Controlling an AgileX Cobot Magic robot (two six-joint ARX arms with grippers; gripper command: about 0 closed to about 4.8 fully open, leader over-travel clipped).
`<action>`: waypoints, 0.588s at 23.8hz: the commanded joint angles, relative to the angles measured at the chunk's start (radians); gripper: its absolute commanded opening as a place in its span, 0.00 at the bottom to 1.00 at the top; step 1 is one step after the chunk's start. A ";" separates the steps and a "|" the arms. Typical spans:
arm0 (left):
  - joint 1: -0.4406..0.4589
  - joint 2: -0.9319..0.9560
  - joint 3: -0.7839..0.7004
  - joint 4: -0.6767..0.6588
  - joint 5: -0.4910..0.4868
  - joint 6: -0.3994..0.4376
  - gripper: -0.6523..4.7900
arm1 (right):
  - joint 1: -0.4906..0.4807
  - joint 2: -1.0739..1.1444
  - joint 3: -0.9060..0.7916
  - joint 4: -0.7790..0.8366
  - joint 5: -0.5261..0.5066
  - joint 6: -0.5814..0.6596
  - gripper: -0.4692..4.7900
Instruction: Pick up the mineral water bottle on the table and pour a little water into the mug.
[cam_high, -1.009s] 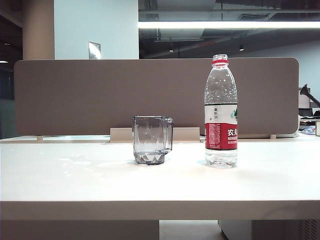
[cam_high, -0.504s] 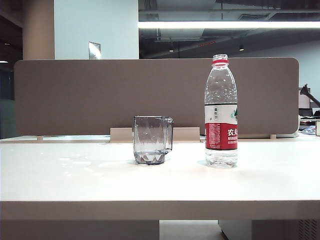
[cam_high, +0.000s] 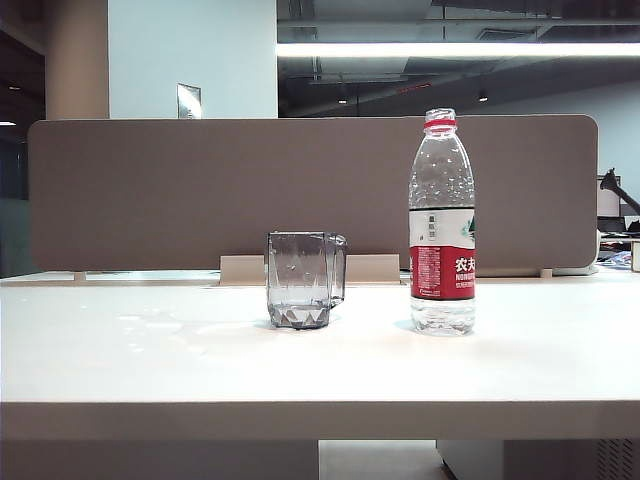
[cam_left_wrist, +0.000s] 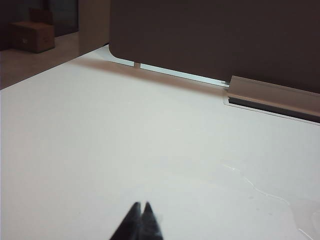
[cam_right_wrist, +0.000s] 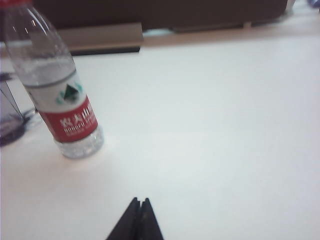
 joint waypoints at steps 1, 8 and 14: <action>-0.001 0.001 0.002 0.014 0.005 0.000 0.12 | -0.001 0.000 -0.030 -0.005 0.002 0.003 0.08; -0.001 0.001 0.003 -0.022 0.030 0.145 0.11 | -0.001 0.000 -0.045 -0.007 0.002 0.003 0.08; -0.001 0.001 0.003 -0.043 0.032 0.210 0.11 | -0.001 0.000 -0.044 -0.007 0.002 0.003 0.08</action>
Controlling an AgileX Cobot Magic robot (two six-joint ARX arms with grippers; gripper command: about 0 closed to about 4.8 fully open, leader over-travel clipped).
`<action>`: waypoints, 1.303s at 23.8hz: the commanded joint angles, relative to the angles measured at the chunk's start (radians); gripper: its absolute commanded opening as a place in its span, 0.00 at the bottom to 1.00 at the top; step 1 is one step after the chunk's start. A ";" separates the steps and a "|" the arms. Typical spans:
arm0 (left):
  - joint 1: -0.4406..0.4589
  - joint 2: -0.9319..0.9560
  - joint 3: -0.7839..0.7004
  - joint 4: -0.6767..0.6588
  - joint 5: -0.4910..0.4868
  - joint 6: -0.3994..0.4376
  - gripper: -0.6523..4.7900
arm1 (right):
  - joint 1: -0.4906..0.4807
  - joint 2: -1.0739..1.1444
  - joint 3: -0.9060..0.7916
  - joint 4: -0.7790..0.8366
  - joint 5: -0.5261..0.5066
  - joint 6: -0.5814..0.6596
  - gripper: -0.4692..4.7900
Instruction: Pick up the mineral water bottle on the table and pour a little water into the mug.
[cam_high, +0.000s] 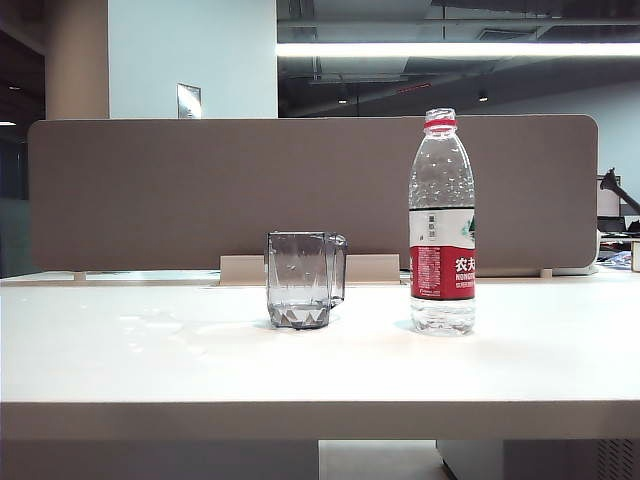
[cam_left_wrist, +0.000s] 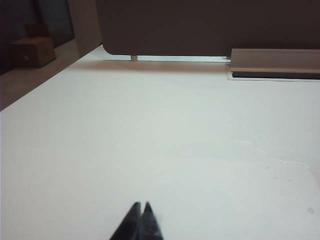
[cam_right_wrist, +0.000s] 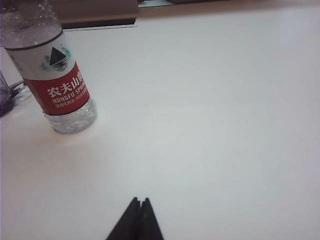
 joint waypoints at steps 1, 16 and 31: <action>0.000 0.001 0.003 -0.014 0.009 0.015 0.11 | -0.001 0.000 0.004 0.014 0.002 0.003 0.08; 0.000 0.001 -0.017 -0.108 0.104 -0.061 0.11 | -0.001 0.000 0.004 0.014 0.002 0.003 0.08; 0.000 0.001 -0.017 -0.109 0.113 -0.076 0.11 | -0.001 0.000 0.004 0.014 0.002 0.003 0.08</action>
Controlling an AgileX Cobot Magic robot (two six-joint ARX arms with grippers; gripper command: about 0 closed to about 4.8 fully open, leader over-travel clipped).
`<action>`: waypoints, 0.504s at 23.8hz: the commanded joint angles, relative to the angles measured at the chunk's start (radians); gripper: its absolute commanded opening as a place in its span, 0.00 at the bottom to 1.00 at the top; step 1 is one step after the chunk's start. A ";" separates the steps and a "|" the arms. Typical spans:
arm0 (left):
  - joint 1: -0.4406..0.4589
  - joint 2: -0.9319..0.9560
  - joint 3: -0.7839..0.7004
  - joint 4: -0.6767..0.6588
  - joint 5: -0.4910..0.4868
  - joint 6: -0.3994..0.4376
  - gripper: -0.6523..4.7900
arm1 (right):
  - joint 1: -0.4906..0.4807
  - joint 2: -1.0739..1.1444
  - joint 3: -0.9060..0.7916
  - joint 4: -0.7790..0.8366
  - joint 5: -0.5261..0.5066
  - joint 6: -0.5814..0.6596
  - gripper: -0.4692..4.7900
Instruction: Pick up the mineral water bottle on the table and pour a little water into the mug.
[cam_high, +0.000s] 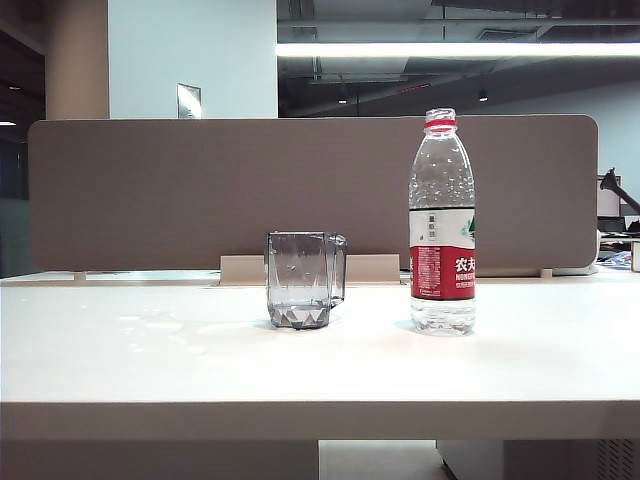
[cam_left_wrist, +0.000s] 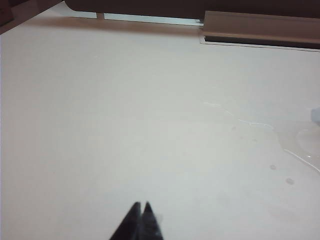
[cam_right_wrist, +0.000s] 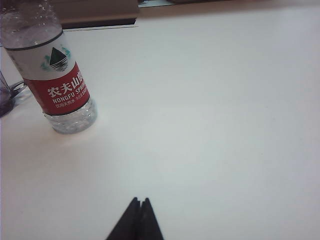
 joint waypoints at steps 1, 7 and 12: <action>-0.001 0.001 0.001 -0.003 0.004 -0.003 0.11 | -0.001 0.000 0.004 0.014 0.002 0.003 0.08; -0.001 0.001 0.001 -0.003 0.004 -0.003 0.11 | -0.001 0.000 0.004 0.014 0.002 0.003 0.08; -0.001 0.001 0.001 -0.003 0.004 -0.003 0.11 | -0.002 0.001 0.003 0.016 0.078 -0.008 0.08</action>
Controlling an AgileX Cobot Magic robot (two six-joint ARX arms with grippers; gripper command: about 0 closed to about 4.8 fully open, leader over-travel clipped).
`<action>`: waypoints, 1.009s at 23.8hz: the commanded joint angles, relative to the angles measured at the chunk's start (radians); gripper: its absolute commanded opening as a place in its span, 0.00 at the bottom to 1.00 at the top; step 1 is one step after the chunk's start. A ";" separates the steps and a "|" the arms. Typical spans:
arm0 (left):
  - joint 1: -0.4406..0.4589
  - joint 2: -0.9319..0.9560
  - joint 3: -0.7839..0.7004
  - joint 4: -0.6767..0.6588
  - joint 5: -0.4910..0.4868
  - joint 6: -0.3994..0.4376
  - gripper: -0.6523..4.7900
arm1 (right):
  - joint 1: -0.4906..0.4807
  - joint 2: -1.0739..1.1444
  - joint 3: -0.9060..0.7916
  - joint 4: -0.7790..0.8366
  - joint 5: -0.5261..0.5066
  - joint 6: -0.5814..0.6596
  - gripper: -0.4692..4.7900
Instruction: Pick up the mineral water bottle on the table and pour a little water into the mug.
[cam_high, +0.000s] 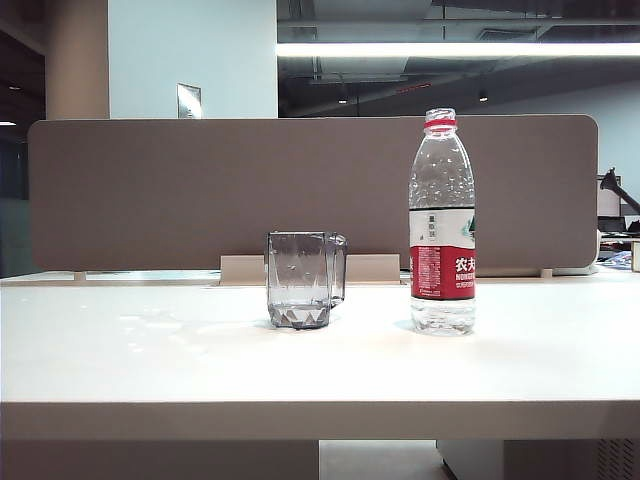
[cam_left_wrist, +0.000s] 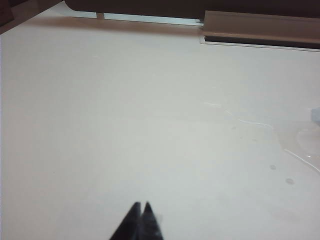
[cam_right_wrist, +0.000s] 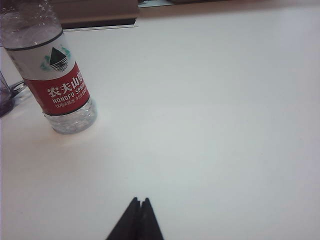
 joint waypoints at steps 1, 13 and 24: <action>0.000 0.001 0.001 -0.003 0.004 -0.003 0.11 | -0.002 0.000 0.003 0.015 0.092 -0.008 0.08; 0.000 0.001 0.001 -0.003 0.004 -0.003 0.11 | -0.001 0.002 -0.045 -0.100 0.136 0.002 0.08; 0.000 0.001 0.001 -0.003 0.004 -0.003 0.11 | -0.001 0.001 -0.045 -0.101 0.136 0.004 0.08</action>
